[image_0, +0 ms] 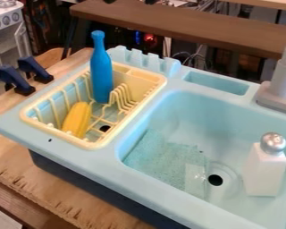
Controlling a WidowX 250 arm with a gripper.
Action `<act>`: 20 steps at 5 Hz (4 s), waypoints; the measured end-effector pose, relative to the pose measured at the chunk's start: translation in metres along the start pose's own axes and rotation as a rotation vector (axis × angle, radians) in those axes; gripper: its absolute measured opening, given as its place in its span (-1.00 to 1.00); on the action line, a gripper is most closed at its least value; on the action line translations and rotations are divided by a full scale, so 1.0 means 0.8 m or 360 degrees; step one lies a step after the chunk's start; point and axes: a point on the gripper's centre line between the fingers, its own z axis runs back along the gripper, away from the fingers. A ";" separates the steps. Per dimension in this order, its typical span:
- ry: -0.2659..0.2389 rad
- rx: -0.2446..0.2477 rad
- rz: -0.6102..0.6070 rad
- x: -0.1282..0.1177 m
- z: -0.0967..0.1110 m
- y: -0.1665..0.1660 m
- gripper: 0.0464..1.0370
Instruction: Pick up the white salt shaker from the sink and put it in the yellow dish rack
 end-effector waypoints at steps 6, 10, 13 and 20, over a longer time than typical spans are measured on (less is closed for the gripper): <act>0.0105 -0.0062 -0.0871 -0.019 -0.143 -0.151 0.93; 0.0125 -0.0145 -0.1005 -0.048 -0.156 -0.201 0.93; 0.0305 -0.0141 -0.1007 -0.024 -0.194 -0.203 0.53; 0.0106 -0.0222 -0.0652 -0.056 -0.058 -0.064 0.53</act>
